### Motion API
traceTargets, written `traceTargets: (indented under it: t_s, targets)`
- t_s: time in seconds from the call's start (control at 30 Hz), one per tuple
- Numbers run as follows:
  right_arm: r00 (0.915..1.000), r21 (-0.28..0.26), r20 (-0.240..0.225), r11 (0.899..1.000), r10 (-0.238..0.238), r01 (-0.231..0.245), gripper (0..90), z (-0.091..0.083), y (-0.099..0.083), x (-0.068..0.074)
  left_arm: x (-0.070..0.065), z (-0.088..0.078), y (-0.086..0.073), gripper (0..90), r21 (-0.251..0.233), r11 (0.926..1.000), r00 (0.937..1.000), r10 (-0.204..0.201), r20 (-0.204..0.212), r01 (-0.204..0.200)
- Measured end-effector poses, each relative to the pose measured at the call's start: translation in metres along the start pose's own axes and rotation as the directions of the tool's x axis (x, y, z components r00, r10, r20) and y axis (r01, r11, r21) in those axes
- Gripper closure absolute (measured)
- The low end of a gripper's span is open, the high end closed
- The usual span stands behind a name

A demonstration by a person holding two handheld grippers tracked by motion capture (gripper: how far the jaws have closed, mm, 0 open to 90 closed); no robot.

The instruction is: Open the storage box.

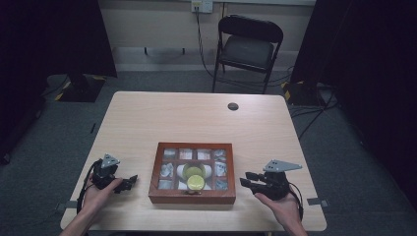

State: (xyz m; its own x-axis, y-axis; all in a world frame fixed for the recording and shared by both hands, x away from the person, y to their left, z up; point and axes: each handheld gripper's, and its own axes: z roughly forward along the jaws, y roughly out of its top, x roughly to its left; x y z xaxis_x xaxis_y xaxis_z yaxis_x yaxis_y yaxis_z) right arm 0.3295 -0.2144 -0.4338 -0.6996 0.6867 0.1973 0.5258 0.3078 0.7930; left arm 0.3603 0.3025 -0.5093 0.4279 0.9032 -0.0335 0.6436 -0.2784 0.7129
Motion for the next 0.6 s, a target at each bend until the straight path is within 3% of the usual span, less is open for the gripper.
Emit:
traceTargets:
  t_s: [0.17, 0.6]
  targets:
    - [0.9985, 0.007, -0.048, 1.0, -0.028, 0.028, 62.9, 0.005, 0.008, 0.009, 0.0, 0.0, 0.0, 0.0, 0.0, 1.0, 1.0, 0.0, 0.0, 0.0]
    - [0.9902, 0.02, -0.109, 0.996, -0.087, 0.09, 58.7, 0.03, 0.036, 0.03, 0.0, 0.0, 0.0, 0.0, 0.0, 1.0, 1.0, 0.0, 0.0, 0.0]
